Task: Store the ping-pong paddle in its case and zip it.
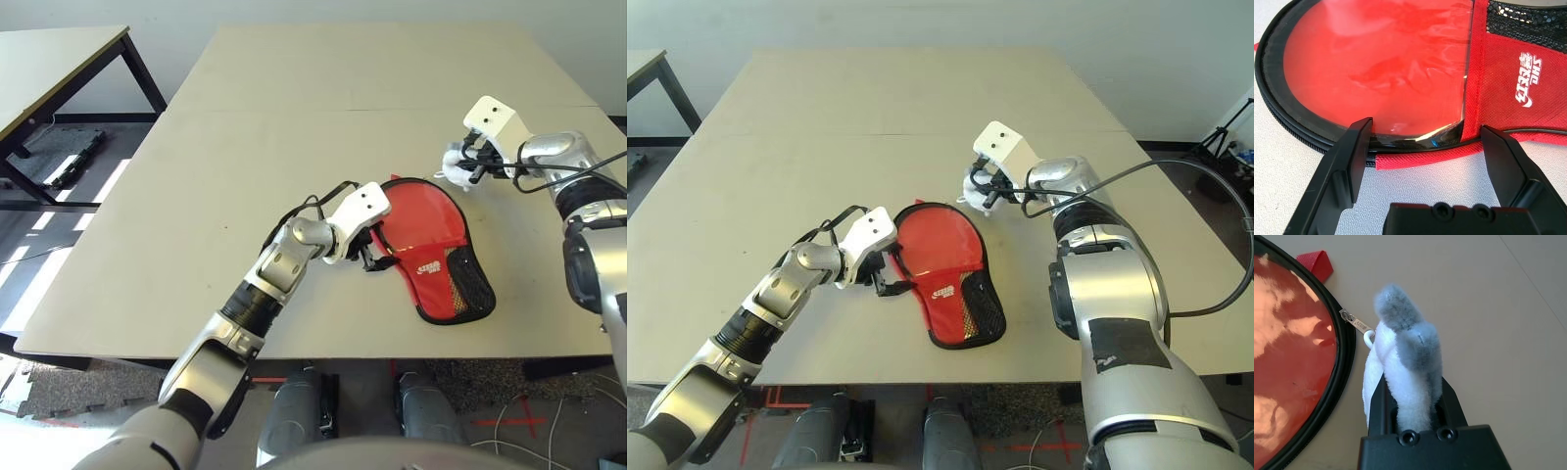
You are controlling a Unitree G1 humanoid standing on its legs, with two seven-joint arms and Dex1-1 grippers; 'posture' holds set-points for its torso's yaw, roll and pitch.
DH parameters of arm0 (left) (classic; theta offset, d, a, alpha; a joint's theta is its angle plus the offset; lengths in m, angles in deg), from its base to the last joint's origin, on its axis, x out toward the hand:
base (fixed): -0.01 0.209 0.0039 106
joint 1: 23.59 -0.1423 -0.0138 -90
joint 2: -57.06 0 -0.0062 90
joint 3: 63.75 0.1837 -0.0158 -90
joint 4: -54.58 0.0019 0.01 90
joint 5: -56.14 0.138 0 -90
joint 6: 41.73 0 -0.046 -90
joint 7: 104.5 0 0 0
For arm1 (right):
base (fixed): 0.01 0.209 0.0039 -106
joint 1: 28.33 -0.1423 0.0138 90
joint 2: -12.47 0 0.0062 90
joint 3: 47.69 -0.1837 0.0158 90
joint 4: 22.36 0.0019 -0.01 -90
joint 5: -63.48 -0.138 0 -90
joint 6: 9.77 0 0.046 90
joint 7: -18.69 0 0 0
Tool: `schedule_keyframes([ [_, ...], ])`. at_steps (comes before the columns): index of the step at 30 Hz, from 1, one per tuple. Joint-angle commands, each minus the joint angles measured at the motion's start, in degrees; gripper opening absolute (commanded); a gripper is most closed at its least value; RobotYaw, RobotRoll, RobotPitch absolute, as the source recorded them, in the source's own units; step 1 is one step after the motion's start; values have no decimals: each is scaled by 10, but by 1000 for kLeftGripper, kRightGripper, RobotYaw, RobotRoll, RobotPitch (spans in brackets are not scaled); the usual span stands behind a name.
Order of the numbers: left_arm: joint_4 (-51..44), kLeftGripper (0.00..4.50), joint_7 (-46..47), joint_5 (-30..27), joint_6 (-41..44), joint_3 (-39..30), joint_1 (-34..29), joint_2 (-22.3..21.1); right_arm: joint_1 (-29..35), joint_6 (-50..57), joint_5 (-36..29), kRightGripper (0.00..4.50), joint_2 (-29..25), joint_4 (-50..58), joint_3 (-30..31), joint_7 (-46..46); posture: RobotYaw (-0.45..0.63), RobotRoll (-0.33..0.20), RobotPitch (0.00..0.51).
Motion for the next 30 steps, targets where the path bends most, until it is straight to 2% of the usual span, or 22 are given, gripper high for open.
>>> schedule_keyframes([
  [1,36,4500,-11,13,9,34,-15,-3,8,7,4,222,-14,-2,1,-1,-43,0,94],
  [7,40,4500,-11,9,-21,9,61,-2,18,6,-2,207,-2,0,-1,7,-50,0,93],
  [14,48,4500,-22,-18,-4,-8,115,16,25,3,-2,207,5,2,2,14,-51,0,92],
  [23,113,4500,-35,-25,-5,-5,137,43,26,0,-3,205,14,3,2,17,-55,0,94],
  [30,217,4500,-16,-6,4,-1,143,67,22,-2,-3,205,13,3,2,20,-59,0,97],
])
